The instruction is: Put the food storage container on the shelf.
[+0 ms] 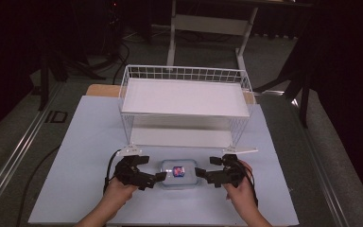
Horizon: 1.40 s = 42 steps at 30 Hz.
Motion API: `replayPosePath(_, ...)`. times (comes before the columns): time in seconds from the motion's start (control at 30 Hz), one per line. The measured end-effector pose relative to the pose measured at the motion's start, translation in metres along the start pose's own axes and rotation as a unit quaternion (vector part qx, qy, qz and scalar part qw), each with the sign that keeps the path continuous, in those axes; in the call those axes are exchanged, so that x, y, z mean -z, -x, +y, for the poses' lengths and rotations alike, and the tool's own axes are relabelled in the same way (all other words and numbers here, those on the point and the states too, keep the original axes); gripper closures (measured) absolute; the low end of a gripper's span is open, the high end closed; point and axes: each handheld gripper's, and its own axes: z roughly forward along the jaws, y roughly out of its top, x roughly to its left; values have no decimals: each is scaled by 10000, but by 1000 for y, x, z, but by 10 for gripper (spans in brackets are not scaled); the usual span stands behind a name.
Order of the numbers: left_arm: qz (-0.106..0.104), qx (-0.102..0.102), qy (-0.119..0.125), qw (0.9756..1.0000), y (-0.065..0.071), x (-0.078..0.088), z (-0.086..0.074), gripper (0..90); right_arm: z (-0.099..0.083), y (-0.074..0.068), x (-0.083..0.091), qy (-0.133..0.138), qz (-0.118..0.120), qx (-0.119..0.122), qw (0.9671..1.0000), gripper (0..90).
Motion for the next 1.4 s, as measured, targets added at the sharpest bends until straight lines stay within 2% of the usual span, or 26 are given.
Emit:
replayPosePath(0.07,81,178,-150,9997,-3,-7,-2,16,-1,3,-11,-195,101,-393,9990,123)
replayPosePath(0.1,145,373,-279,9988,-7,-13,-6,16,-2,4,-14,-262,176,-517,9982,124)
replayPosePath(0.17,145,373,-279,9988,-7,-13,-6,16,-3,5,-17,-333,196,-611,9974,124)
replayPosePath(0.2,135,601,-361,9974,-11,-17,-8,17,-4,9,-22,-467,262,-880,9947,140)
replayPosePath(0.23,118,821,-431,9956,-14,-20,-11,17,-5,11,-25,-525,301,-1014,9930,140)
replayPosePath(0.27,51,939,-466,9945,-16,-22,-12,17,-6,13,-26,-579,320,-1115,9916,141)
replayPosePath(0.3,51,939,-466,9945,-16,-22,-12,17,-8,15,-28,-627,389,-1222,9898,141)
replayPosePath(0.33,12,1070,-518,9929,-18,-24,-13,17,-8,15,-28,-627,389,-1222,9898,141)
replayPosePath(0.43,-184,1493,-505,9873,-26,-27,-16,19,-13,20,-34,-804,608,-1677,9807,167)
replayPosePath(0.53,-302,1662,-485,9844,-29,-31,-18,70,-18,22,-38,-895,720,-1957,9739,226)
replayPosePath(0.57,-369,1765,-466,9825,-30,-32,-18,81,-18,22,-39,-914,748,-2018,9723,234)
replayPosePath(0.6,-369,1765,-466,9825,-30,-32,-18,169,-19,23,-40,-924,768,-2029,9718,257)
replayPosePath(0.7,-400,1820,-505,9812,-29,-35,-18,196,-18,23,-40,-899,758,-2090,9708,302)
replayPosePath(0.73,-403,1808,-538,9812,-27,-37,-19,273,-17,23,-40,-927,720,-2062,9715,350)
replayPosePath(0.77,-403,1808,-538,9812,-27,-37,-19,289,-17,22,-41,-948,703,-2077,9710,381)
replayPosePath(0.8,-539,1828,-556,9801,-27,-38,-19,289,-17,22,-41,-948,703,-2077,9710,381)
replayPosePath(0.83,-549,1825,-559,9801,-25,-38,-19,322,-18,22,-41,-998,676,-2051,9713,383)
replayPosePath(0.97,-544,1786,-503,9811,-24,-37,-21,346,-19,24,-40,-1065,758,-2084,9693,399)
replayPosePath(1.0,-500,1665,-494,9835,-22,-35,-20,346,-20,24,-39,-1073,768,-2096,9688,400)
replayPosePath(1.03,-462,1559,-504,9854,-20,-33,-19,391,-20,23,-39,-1072,769,-2053,9698,403)
replayPosePath(1.07,-427,1426,-550,9873,-18,-31,-18,399,-20,23,-38,-1065,779,-2033,9702,410)
replayPosePath(1.17,-492,1461,-555,9865,-19,-29,-18,435,-20,18,-36,-1076,721,-1965,9719,419)
replayPosePath(1.2,-485,1443,-546,9868,-19,-28,-19,438,-20,17,-35,-1055,686,-1912,9735,420)
replayPosePath(1.23,-455,1411,-540,9875,-17,-28,-19,438,-20,17,-35,-1055,686,-1912,9735,420)
replayPosePath(1.27,-367,1292,-521,9896,-12,-26,-19,441,-20,14,-34,-1046,628,-1873,9747,424)
replayPosePath(1.4,-304,1246,-383,9910,-8,-24,-23,460,-20,9,-31,-1031,549,-1777,9771,436)
